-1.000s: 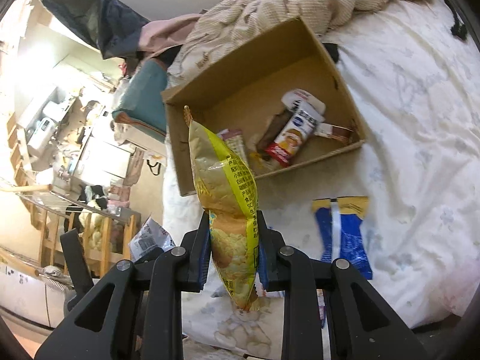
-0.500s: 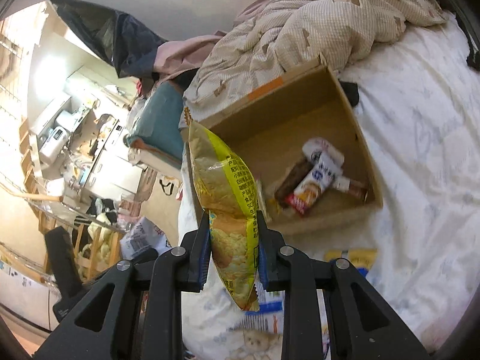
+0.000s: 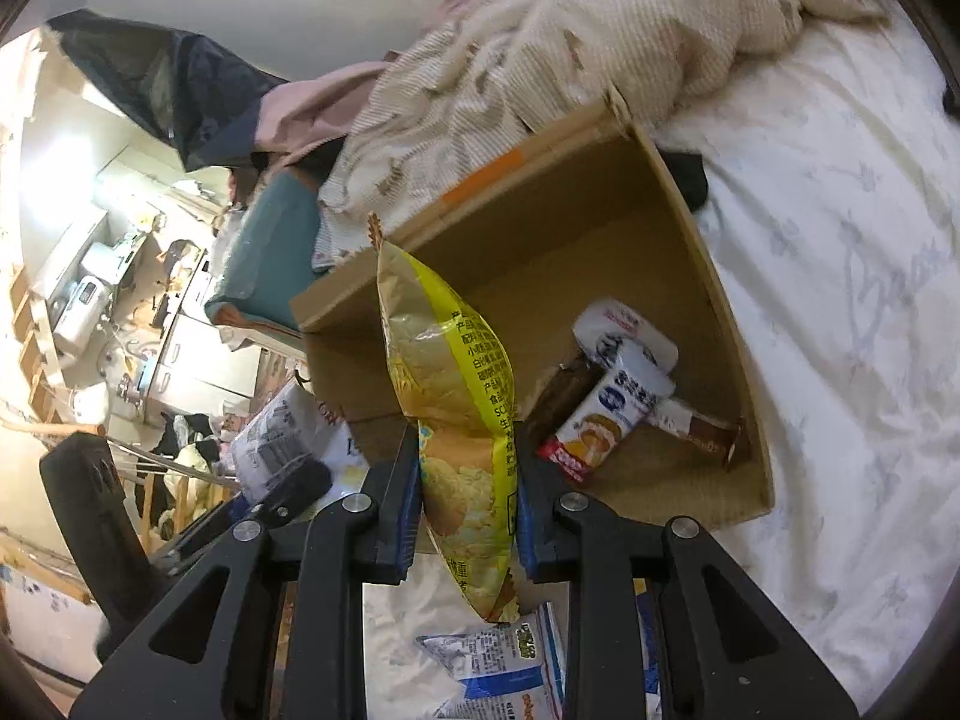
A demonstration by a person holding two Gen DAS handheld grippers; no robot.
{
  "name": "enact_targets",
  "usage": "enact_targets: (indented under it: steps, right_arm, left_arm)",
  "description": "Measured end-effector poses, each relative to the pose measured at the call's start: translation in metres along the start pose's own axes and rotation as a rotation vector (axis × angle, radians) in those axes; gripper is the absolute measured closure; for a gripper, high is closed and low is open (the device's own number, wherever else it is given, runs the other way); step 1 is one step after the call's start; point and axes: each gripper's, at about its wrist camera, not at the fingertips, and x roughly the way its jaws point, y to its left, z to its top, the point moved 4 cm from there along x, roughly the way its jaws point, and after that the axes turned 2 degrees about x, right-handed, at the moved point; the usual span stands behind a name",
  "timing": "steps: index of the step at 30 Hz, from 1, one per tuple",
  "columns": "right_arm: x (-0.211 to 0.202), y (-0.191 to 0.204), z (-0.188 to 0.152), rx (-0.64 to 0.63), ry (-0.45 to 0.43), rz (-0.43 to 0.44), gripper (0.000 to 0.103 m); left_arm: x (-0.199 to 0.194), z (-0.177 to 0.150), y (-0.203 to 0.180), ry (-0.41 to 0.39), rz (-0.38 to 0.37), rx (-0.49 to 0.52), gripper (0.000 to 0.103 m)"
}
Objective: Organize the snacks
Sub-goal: 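Carry both chip bags over the box and open both tools, then withdraw both tools from the box toward the remaining snacks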
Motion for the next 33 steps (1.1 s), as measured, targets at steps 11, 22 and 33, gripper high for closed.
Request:
enact_targets:
  steps: [11, 22, 33]
  right_arm:
    - [0.025, -0.016, 0.0, 0.074, 0.067, 0.003, 0.075]
    - [0.037, -0.02, -0.005, 0.124, 0.097, 0.021, 0.072]
    - [0.027, -0.027, 0.005, 0.055, -0.002, -0.188, 0.034]
  left_arm:
    - [0.031, -0.007, 0.003, 0.066, -0.036, -0.046, 0.073]
    - [0.032, -0.008, 0.008, 0.071, -0.039, -0.065, 0.072]
    - [0.033, -0.012, 0.006, 0.08, 0.003, -0.019, 0.06]
